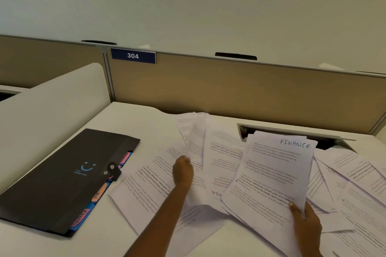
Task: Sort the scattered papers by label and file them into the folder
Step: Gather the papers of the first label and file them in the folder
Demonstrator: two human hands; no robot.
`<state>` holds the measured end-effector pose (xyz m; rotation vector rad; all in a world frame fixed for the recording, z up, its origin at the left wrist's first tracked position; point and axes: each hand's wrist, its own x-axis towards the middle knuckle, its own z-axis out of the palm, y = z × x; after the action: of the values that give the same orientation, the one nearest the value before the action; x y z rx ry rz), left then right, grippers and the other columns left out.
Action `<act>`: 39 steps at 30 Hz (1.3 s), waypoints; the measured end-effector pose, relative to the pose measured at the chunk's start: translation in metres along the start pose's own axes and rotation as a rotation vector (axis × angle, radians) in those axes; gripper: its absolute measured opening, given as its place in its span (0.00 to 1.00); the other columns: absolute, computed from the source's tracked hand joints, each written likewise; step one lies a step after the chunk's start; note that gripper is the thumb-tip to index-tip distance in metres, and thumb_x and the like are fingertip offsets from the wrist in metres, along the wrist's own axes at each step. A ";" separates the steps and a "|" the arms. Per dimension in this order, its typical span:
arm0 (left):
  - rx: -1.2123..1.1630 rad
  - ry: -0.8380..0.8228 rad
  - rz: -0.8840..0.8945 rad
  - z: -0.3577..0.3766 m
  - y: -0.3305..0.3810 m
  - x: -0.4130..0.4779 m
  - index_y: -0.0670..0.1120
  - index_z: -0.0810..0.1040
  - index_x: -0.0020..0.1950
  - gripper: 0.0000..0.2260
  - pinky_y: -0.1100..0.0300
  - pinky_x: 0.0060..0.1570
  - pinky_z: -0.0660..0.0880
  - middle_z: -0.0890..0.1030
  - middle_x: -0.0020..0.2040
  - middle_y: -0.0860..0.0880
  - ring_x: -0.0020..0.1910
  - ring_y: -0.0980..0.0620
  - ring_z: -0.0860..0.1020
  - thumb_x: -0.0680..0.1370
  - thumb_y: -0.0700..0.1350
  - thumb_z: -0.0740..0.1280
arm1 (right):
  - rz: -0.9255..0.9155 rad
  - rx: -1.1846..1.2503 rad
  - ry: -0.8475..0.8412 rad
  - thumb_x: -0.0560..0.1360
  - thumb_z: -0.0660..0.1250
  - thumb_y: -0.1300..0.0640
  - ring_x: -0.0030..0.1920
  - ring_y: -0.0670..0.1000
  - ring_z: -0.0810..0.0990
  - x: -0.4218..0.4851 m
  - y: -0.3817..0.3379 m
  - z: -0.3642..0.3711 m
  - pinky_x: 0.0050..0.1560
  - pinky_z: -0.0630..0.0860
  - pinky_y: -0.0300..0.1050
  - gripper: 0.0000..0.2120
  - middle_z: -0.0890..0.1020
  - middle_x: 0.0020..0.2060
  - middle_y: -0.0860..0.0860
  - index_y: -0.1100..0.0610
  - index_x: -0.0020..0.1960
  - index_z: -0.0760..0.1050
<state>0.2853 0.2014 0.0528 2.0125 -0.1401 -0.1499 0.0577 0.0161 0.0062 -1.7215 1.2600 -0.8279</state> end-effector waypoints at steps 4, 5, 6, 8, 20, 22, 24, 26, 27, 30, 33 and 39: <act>0.008 0.062 -0.107 -0.023 -0.026 0.017 0.31 0.75 0.52 0.14 0.51 0.50 0.73 0.78 0.51 0.33 0.51 0.38 0.77 0.81 0.40 0.55 | 0.032 0.053 0.027 0.77 0.62 0.58 0.57 0.66 0.73 0.002 0.002 -0.002 0.61 0.67 0.61 0.18 0.77 0.57 0.66 0.65 0.63 0.71; 0.020 0.080 -0.128 -0.028 -0.032 0.021 0.31 0.74 0.52 0.14 0.50 0.51 0.73 0.78 0.51 0.33 0.51 0.38 0.77 0.81 0.40 0.55 | 0.038 0.062 0.036 0.77 0.62 0.58 0.57 0.66 0.73 0.004 0.002 -0.004 0.61 0.67 0.61 0.18 0.77 0.57 0.66 0.65 0.63 0.71; 0.038 0.090 -0.143 -0.034 -0.038 0.023 0.31 0.74 0.53 0.13 0.49 0.51 0.72 0.78 0.52 0.34 0.52 0.38 0.76 0.80 0.40 0.55 | 0.043 0.067 0.048 0.77 0.62 0.58 0.57 0.67 0.73 0.006 0.003 -0.005 0.62 0.67 0.61 0.18 0.76 0.57 0.66 0.65 0.63 0.71; 0.116 0.107 -0.171 -0.041 -0.043 0.023 0.34 0.72 0.58 0.13 0.51 0.49 0.72 0.76 0.55 0.36 0.53 0.39 0.76 0.80 0.41 0.57 | 0.051 0.074 0.064 0.77 0.62 0.57 0.57 0.67 0.73 0.010 0.004 -0.008 0.62 0.67 0.61 0.19 0.76 0.58 0.66 0.65 0.64 0.70; 0.509 -0.214 0.009 0.030 -0.014 -0.027 0.43 0.61 0.68 0.23 0.56 0.52 0.73 0.74 0.62 0.43 0.58 0.46 0.76 0.78 0.53 0.60 | 0.087 0.102 0.061 0.77 0.62 0.58 0.57 0.65 0.74 0.017 0.014 -0.014 0.62 0.68 0.60 0.17 0.77 0.57 0.65 0.64 0.63 0.71; 0.443 -0.260 -0.030 0.038 -0.012 -0.029 0.42 0.61 0.67 0.21 0.56 0.51 0.74 0.75 0.60 0.43 0.57 0.46 0.76 0.77 0.47 0.63 | 0.095 0.093 0.053 0.77 0.62 0.59 0.58 0.65 0.74 0.017 0.015 -0.013 0.63 0.68 0.60 0.17 0.77 0.57 0.65 0.63 0.64 0.71; 0.324 -0.263 -0.060 0.042 -0.014 -0.027 0.41 0.62 0.67 0.20 0.56 0.51 0.75 0.76 0.60 0.42 0.56 0.45 0.77 0.77 0.41 0.62 | 0.100 0.098 0.042 0.77 0.62 0.59 0.58 0.65 0.74 0.017 0.015 -0.013 0.63 0.68 0.59 0.17 0.77 0.58 0.64 0.63 0.64 0.70; 0.195 -0.216 -0.070 0.039 -0.018 -0.023 0.40 0.64 0.67 0.19 0.57 0.51 0.75 0.76 0.62 0.41 0.57 0.43 0.77 0.77 0.37 0.62 | 0.101 0.119 0.037 0.77 0.62 0.60 0.58 0.64 0.74 0.017 0.013 -0.014 0.63 0.68 0.59 0.17 0.77 0.58 0.64 0.64 0.64 0.70; 0.138 -0.181 -0.075 0.035 -0.020 -0.020 0.39 0.65 0.67 0.19 0.56 0.52 0.75 0.75 0.63 0.40 0.58 0.42 0.77 0.77 0.36 0.62 | 0.101 0.130 0.034 0.77 0.62 0.60 0.58 0.64 0.74 0.017 0.012 -0.015 0.62 0.68 0.59 0.17 0.77 0.58 0.64 0.64 0.64 0.70; 0.039 -0.056 -0.103 0.021 -0.028 -0.009 0.37 0.67 0.65 0.17 0.54 0.57 0.72 0.74 0.64 0.38 0.61 0.40 0.74 0.76 0.34 0.62 | 0.112 0.163 0.024 0.76 0.63 0.60 0.58 0.64 0.74 0.016 0.009 -0.015 0.62 0.70 0.59 0.18 0.77 0.57 0.63 0.65 0.64 0.70; -0.007 0.056 -0.135 0.004 -0.034 0.001 0.34 0.68 0.65 0.16 0.51 0.60 0.70 0.73 0.64 0.36 0.62 0.38 0.72 0.76 0.32 0.61 | 0.096 0.169 -0.006 0.76 0.63 0.60 0.57 0.64 0.75 0.015 0.004 -0.012 0.61 0.71 0.58 0.18 0.77 0.57 0.62 0.65 0.64 0.70; -0.348 0.168 -0.319 -0.022 -0.048 0.030 0.36 0.68 0.66 0.17 0.52 0.56 0.73 0.72 0.64 0.37 0.60 0.39 0.73 0.78 0.32 0.57 | 0.072 0.203 -0.070 0.76 0.62 0.61 0.48 0.57 0.74 0.012 -0.010 -0.003 0.52 0.72 0.50 0.16 0.77 0.50 0.57 0.65 0.63 0.70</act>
<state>0.3204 0.2365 0.0171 1.6785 0.2974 -0.1924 0.0627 0.0059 0.0165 -1.5225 1.1437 -0.8164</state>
